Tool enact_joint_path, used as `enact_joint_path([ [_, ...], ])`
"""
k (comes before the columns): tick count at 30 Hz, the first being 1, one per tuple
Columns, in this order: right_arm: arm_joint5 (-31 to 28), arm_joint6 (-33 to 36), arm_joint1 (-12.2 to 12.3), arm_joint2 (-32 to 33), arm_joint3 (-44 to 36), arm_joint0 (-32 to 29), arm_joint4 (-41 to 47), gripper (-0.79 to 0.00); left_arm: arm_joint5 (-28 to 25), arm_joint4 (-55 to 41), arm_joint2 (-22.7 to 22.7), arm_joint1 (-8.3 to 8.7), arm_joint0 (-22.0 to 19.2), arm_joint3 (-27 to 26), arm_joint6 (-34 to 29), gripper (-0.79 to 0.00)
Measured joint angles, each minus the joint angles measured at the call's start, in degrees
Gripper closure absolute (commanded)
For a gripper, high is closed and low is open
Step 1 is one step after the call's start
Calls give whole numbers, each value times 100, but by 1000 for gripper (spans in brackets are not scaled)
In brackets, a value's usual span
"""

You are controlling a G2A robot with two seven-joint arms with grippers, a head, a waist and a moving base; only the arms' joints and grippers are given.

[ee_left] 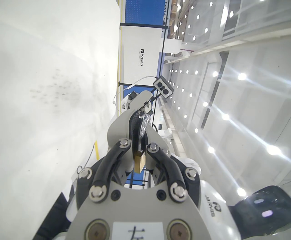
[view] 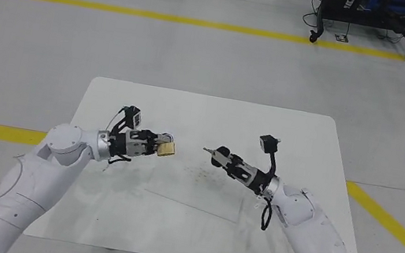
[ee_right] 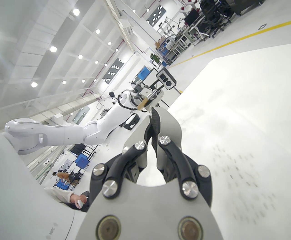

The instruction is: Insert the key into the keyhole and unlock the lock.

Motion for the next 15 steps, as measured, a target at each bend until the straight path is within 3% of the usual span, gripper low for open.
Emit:
enact_joint_path([
  [5,302,-447,-33,14,-361,-39,-554,0,831,-35,336,-161,-665,317,133,0],
  [8,436,-730,-25,107,-504,-90,-1008,0,773,195,399,-181,-784,349,175,0],
  [15,424,-677,-25,103,-494,-88,-871,0,765,163,394,-179,-768,338,175,0],
])
